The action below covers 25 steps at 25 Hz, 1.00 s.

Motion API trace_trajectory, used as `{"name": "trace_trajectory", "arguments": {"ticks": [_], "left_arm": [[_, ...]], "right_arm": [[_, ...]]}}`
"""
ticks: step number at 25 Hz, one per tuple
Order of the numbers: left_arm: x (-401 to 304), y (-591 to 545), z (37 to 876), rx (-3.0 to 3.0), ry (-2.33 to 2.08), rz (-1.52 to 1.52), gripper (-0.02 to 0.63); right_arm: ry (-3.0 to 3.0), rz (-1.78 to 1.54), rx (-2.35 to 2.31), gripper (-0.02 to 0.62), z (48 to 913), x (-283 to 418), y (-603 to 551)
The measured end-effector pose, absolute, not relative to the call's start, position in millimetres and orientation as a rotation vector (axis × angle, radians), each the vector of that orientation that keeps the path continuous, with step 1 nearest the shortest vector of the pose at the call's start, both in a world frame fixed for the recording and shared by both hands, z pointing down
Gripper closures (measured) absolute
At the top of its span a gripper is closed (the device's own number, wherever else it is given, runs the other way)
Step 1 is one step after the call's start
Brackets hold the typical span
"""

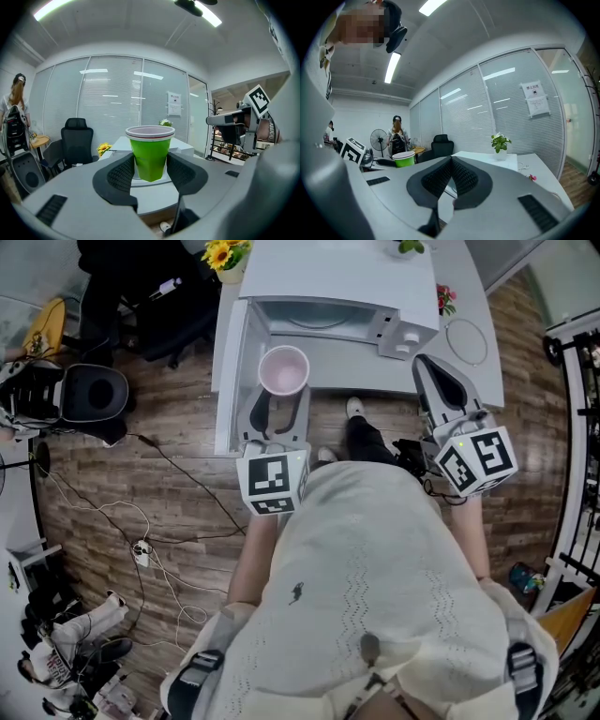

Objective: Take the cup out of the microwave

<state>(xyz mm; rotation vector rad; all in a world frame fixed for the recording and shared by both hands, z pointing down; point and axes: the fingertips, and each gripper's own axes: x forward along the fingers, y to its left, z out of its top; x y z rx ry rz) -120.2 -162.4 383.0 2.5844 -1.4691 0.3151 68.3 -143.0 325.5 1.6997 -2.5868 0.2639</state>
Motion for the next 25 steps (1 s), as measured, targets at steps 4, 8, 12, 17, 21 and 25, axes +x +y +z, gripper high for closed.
{"name": "trace_trajectory", "arguments": {"ticks": [4, 8, 12, 17, 21, 25], "left_arm": [[-115.5, -163.3, 386.3, 2.589, -1.451, 0.325, 0.367], [-111.9, -164.1, 388.5, 2.595, -1.436, 0.327, 0.367], [-111.7, -167.8, 390.4, 2.591, -1.438, 0.34, 0.367], [-107.9, -170.9, 395.3, 2.586, -1.422, 0.346, 0.367], [-107.0, -175.3, 400.0, 2.584, -1.419, 0.357, 0.368], [-106.1, -179.3, 403.6, 2.588, -1.424, 0.357, 0.367]], "right_arm": [[-2.581, 0.281, 1.702, 0.588, 327.8, 68.4, -145.0], [-2.575, 0.287, 1.7, 0.588, 329.9, 67.7, -146.7], [-2.571, 0.292, 1.696, 0.588, 331.5, 67.8, -150.1], [-2.559, 0.295, 1.698, 0.588, 334.5, 70.9, -154.6], [-2.553, 0.296, 1.697, 0.588, 335.6, 72.7, -158.6], [-2.539, 0.31, 1.709, 0.588, 340.2, 76.9, -162.1]]}}
